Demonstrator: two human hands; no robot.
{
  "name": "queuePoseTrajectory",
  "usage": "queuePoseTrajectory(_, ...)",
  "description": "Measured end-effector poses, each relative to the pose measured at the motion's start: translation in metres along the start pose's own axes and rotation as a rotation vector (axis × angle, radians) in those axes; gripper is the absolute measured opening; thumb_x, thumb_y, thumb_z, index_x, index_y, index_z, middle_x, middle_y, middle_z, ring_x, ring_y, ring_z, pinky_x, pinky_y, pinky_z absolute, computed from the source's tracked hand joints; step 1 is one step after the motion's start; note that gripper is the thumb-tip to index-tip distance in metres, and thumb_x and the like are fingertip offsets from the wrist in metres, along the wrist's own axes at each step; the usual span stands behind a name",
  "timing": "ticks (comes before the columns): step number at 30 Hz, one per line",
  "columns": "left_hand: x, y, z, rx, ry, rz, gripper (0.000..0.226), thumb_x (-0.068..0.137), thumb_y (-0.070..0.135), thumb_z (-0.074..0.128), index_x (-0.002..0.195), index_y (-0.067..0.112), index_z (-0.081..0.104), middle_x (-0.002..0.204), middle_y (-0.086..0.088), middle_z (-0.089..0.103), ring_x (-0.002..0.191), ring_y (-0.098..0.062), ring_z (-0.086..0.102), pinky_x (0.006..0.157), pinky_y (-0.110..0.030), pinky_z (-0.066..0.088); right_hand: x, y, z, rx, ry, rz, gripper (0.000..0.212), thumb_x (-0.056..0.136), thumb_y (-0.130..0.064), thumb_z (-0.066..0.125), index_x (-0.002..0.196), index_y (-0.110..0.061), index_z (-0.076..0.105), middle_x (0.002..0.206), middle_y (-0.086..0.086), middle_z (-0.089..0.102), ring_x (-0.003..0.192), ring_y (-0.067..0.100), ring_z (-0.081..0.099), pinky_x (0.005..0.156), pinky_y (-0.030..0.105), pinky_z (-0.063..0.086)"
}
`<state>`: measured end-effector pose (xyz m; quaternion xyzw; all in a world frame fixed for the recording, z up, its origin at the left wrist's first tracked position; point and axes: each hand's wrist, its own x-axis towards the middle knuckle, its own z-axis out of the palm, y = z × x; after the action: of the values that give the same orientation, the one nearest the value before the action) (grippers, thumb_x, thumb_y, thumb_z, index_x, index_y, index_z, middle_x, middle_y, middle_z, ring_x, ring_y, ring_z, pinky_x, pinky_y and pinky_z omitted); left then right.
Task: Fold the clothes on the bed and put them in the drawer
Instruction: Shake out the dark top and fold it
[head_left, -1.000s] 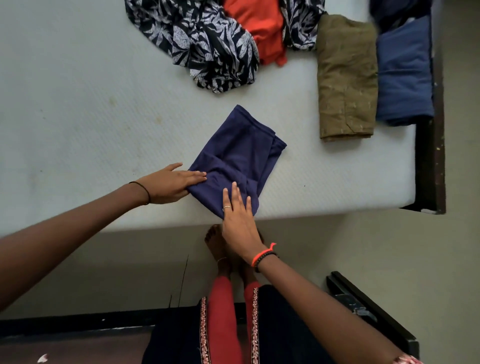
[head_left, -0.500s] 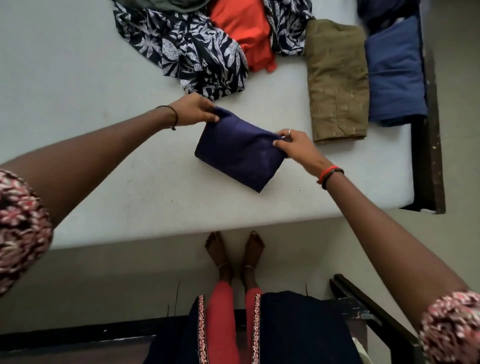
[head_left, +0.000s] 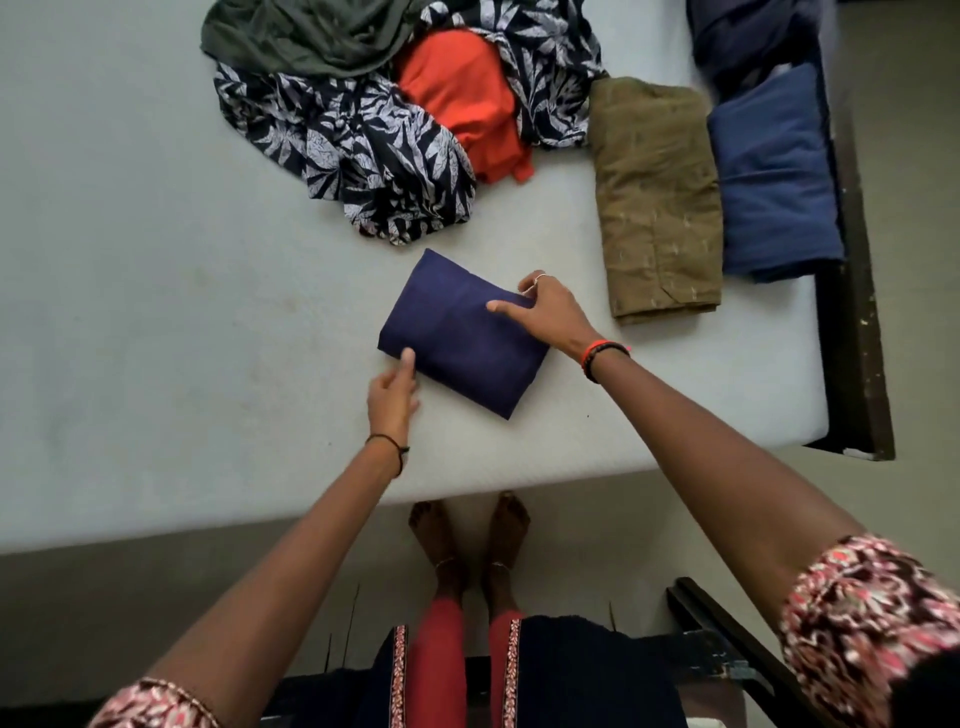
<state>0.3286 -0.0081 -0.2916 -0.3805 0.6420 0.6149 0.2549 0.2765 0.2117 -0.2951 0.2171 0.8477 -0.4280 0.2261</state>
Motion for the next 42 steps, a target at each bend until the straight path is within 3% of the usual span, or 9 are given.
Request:
queuePoseTrajectory(2,-0.008,-0.007,0.015,-0.111,-0.097,0.023,0.037,0.088,0.04,0.06,0.117,0.018,0.055,0.116,0.005,0.062,0.104,-0.009,0.059,0.085,-0.026,0.049,0.0,-0.004,0.004,0.0,-0.041,0.022,0.061,0.068,-0.061,0.073,0.1,-0.014,0.052,0.093,-0.002,0.06,0.086,0.019,0.057,0.076,0.035,0.047)
queuePoseTrajectory(5,-0.008,0.003,0.038,-0.305,-0.103,0.018,0.05,0.084,0.03,0.068,0.129,0.015,0.051,0.123,0.004,0.062,0.11,-0.011,0.06,0.092,-0.031,0.051,-0.001,-0.006,0.007,-0.015,-0.1,0.033,0.063,0.068,-0.061,0.073,0.101,-0.013,0.049,0.088,-0.003,0.058,0.082,0.018,0.058,0.071,0.036,0.046)
queuePoseTrajectory(10,-0.001,0.022,0.056,-0.336,-0.056,0.016,0.041,0.079,0.026,0.074,0.116,0.014,0.061,0.115,0.001,0.068,0.108,-0.015,0.063,0.09,-0.03,0.051,-0.002,-0.001,0.007,0.104,-0.102,0.076,0.055,0.07,-0.054,0.076,0.097,-0.014,0.049,0.084,-0.008,0.056,0.078,0.012,0.055,0.062,0.026,0.041)
queuePoseTrajectory(18,-0.007,0.061,0.062,-0.295,-0.421,-0.115,0.021,0.082,0.011,0.056,0.1,0.012,0.067,0.1,-0.006,0.071,0.092,-0.021,0.067,0.087,-0.036,0.053,-0.026,0.02,-0.013,0.589,-0.267,0.107,0.039,0.076,-0.04,0.077,0.108,-0.022,0.064,0.108,-0.005,0.07,0.1,0.012,0.066,0.095,0.033,0.051)
queuePoseTrajectory(22,-0.003,0.082,0.073,-0.1,-0.594,-0.184,0.022,0.079,0.011,0.057,0.099,0.013,0.066,0.094,-0.004,0.072,0.086,-0.019,0.068,0.077,-0.03,0.056,-0.037,0.04,-0.03,0.888,-0.423,0.137,0.031,0.088,-0.022,0.064,0.118,-0.017,0.06,0.118,0.0,0.067,0.11,0.017,0.063,0.093,0.028,0.05)
queuePoseTrajectory(27,0.02,0.105,0.108,0.002,-0.697,-0.172,0.021,0.085,0.013,0.055,0.104,0.013,0.065,0.099,-0.004,0.072,0.091,-0.018,0.068,0.08,-0.029,0.056,-0.018,0.043,-0.044,0.944,-0.202,0.086,0.03,0.087,-0.012,0.066,0.116,-0.011,0.062,0.114,0.005,0.068,0.105,0.016,0.064,0.086,0.026,0.051)
queuePoseTrajectory(32,0.048,0.096,0.133,0.086,-0.527,0.008,0.044,0.089,0.014,0.062,0.13,0.008,0.046,0.127,-0.005,0.06,0.109,-0.019,0.061,0.091,-0.038,0.052,0.016,0.048,-0.047,0.845,0.046,0.11,0.035,0.082,-0.02,0.073,0.115,-0.012,0.062,0.114,0.003,0.069,0.105,0.017,0.065,0.094,0.036,0.051)
queuePoseTrajectory(38,0.038,0.051,0.128,0.126,-0.218,0.183,0.05,0.082,0.0,0.068,0.126,-0.002,0.046,0.128,-0.02,0.056,0.11,-0.028,0.058,0.099,-0.041,0.047,0.008,0.038,-0.041,0.625,0.244,0.096,0.037,0.082,-0.004,0.07,0.116,-0.001,0.056,0.11,0.007,0.064,0.094,0.013,0.06,0.071,0.007,0.048)
queuePoseTrajectory(42,0.031,0.038,0.125,0.089,-0.151,0.216,0.044,0.081,0.001,0.068,0.122,0.002,0.05,0.124,-0.018,0.058,0.112,-0.029,0.058,0.1,-0.043,0.047,0.008,0.035,-0.041,0.552,0.231,0.064,0.032,0.082,-0.002,0.069,0.111,0.004,0.056,0.109,0.016,0.065,0.091,0.015,0.059,0.071,0.009,0.048)
